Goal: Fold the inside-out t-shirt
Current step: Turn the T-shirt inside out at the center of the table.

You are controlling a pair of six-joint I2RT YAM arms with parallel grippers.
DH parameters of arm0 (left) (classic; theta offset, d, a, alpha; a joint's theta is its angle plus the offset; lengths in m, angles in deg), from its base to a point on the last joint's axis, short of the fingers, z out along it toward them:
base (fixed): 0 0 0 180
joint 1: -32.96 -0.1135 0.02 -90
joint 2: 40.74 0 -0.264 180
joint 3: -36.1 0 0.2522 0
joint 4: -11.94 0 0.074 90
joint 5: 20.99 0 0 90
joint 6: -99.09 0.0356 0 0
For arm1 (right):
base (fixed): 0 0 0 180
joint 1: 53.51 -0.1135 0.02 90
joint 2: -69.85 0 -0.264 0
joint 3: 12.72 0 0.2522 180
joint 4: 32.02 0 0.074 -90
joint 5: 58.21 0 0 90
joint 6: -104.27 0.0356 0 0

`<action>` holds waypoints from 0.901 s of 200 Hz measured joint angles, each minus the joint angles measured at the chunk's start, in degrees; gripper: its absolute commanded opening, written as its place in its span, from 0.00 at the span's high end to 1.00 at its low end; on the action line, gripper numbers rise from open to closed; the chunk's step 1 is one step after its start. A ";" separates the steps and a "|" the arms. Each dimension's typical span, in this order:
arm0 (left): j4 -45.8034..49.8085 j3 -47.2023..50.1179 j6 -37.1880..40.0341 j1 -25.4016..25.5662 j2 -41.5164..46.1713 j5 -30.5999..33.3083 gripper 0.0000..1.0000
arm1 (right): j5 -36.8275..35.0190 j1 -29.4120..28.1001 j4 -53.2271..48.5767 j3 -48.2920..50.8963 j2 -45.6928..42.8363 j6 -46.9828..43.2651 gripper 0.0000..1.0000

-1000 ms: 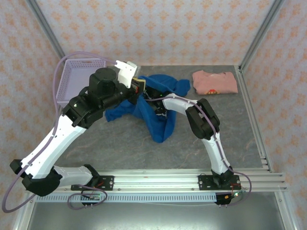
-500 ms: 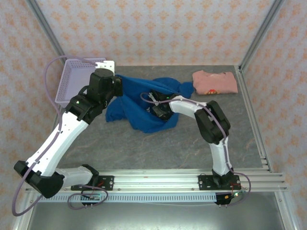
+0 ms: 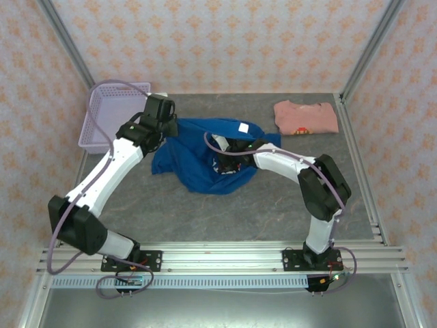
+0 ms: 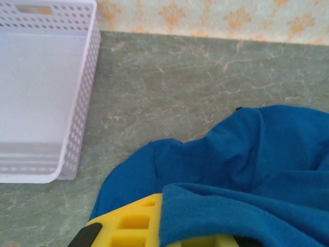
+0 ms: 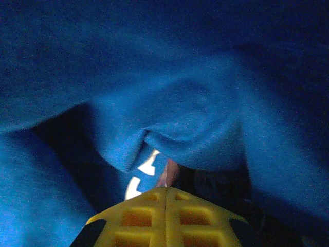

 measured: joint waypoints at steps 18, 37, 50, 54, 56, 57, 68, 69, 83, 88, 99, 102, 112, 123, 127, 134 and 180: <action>0.04 -1.75 -0.09 -0.22 -3.10 -0.37 1.00 | 2.34 -0.46 1.86 1.73 -1.14 -0.22 1.00; 0.00 -4.07 -0.39 -0.26 -5.90 -1.44 1.00 | 5.70 -0.46 3.32 1.97 -1.92 -0.22 1.00; -0.02 -6.38 -0.87 -0.52 -8.41 -2.67 1.00 | 7.91 -0.46 4.50 1.97 -2.45 -0.20 1.00; -0.02 -7.10 -1.05 -0.63 -9.18 -3.04 1.00 | 8.61 -0.48 4.81 1.95 -2.67 -0.20 1.00; -0.02 -7.54 -1.14 -0.81 -9.66 -3.28 1.00 | 8.83 -0.48 4.90 1.97 -2.73 -0.20 1.00; -0.02 -7.69 -1.18 -0.85 -9.79 -3.34 1.00 | 9.03 -0.48 4.98 1.95 -2.80 -0.20 1.00; 0.00 -9.84 -1.57 -1.64 -12.20 -4.50 1.00 | 10.21 -0.57 5.29 1.97 -3.67 -0.24 1.00; 0.02 -10.14 -1.60 -1.79 -12.55 -4.70 1.00 | 10.25 -0.57 5.29 1.97 -3.74 -0.24 1.00; 0.02 -12.35 -1.88 -3.50 -15.37 -6.23 1.00 | 10.84 -0.61 5.73 2.51 -5.60 -0.50 1.00; 0.04 -12.92 -2.05 -4.22 -16.24 -6.64 1.00 | 10.97 -0.61 5.81 2.82 -6.45 -0.68 1.00; 0.09 -13.81 -2.54 -6.23 -17.88 -7.65 1.00 | 11.06 -0.55 6.08 3.56 -8.48 -0.72 1.00; 0.07 -13.94 -2.71 -6.88 -18.29 -8.02 1.00 | 11.08 -0.55 6.19 3.74 -9.01 -0.72 1.00; 0.04 -14.08 -3.26 -8.90 -19.15 -9.09 1.00 | 11.13 -0.44 6.69 4.24 -10.67 -0.68 1.00; 0.22 -14.08 -3.80 -11.04 -19.80 -10.29 1.00 | 11.23 -0.28 7.63 4.52 -11.91 -0.57 1.00; 0.24 -14.08 -4.02 -11.67 -20.00 -10.56 1.00 | 11.28 -0.24 8.02 4.55 -12.22 -0.42 1.00; 0.33 -14.08 -4.15 -12.57 -20.20 -10.95 1.00 | 11.30 -0.09 8.68 4.55 -12.61 0.02 1.00; -3.93 -5.16 -4.52 -10.58 -17.97 -16.17 1.00 | 9.92 0.50 10.51 1.55 -12.26 5.75 1.00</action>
